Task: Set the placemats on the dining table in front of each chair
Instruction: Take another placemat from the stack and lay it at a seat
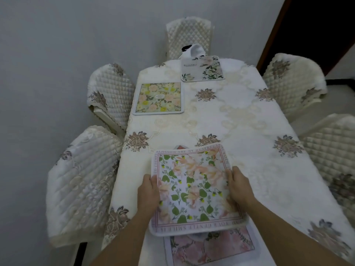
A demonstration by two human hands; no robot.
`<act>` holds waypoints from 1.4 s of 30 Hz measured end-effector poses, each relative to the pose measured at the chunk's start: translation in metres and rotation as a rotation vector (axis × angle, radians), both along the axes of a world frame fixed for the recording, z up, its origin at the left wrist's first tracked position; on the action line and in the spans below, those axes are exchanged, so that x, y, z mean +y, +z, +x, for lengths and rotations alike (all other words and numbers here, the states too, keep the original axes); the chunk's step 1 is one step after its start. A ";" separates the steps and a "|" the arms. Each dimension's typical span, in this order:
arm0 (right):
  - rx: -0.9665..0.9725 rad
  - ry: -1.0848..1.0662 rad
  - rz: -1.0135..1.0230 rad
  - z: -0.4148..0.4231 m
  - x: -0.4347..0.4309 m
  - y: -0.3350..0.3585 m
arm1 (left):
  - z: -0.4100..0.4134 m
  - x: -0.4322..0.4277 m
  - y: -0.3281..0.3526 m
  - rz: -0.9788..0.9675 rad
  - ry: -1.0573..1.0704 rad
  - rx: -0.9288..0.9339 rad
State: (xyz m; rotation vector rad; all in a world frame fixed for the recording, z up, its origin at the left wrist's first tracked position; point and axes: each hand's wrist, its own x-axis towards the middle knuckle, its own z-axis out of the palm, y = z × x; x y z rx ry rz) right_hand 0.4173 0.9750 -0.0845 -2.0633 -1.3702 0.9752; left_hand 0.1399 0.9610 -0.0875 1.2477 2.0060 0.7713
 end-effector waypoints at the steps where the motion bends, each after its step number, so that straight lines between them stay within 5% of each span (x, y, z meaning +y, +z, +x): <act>1: -0.010 -0.020 0.016 0.007 -0.003 0.010 | 0.004 0.001 0.007 0.016 -0.017 -0.013; 18: -0.131 -0.504 0.220 0.112 -0.142 0.061 | 0.136 0.003 0.047 0.153 -0.540 -0.014; 32: -0.224 -1.172 0.188 0.198 -0.376 0.075 | 0.349 -0.105 0.059 0.205 -1.193 -0.090; 42: -0.267 -1.391 0.182 0.268 -0.474 0.070 | 0.477 -0.182 0.063 0.208 -1.420 -0.156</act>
